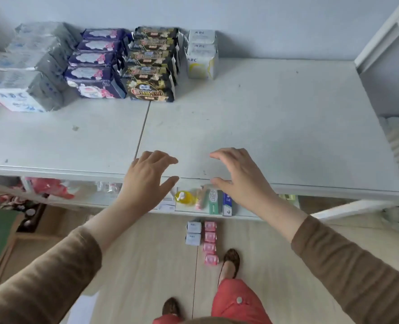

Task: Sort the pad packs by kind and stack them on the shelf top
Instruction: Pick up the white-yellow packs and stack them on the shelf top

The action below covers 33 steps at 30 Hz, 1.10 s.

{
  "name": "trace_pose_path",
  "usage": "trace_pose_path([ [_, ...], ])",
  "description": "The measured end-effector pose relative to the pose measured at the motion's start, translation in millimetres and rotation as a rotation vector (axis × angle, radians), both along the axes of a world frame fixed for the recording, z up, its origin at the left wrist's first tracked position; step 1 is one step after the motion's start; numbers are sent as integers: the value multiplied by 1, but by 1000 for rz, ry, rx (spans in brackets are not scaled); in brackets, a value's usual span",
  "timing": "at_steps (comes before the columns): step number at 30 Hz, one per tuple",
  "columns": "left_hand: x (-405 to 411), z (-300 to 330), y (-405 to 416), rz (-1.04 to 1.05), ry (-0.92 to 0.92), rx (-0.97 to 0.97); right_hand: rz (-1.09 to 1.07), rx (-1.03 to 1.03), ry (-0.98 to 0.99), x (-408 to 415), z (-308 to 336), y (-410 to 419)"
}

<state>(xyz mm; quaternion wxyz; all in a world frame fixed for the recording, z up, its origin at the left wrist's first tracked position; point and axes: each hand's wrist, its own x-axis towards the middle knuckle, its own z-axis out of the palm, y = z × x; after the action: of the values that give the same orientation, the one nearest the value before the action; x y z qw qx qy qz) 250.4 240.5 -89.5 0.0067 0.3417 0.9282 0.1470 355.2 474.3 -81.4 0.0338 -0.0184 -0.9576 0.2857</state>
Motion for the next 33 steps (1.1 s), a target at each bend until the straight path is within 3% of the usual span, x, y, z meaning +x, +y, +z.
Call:
trace_pose_path([
  [6, 72, -55, -71, -107, -67, 21, -76, 21, -17, 89, -49, -75],
  [15, 159, -222, -140, -84, -383, -191, -201, -36, -402, 169, -213, -135],
  [22, 168, -408, -135, -15, -518, -273, -212, -54, -568, 162, -398, -142],
  [33, 122, -665, -110, 82, -537, -292, -71, 47, -598, 104, -659, -148],
])
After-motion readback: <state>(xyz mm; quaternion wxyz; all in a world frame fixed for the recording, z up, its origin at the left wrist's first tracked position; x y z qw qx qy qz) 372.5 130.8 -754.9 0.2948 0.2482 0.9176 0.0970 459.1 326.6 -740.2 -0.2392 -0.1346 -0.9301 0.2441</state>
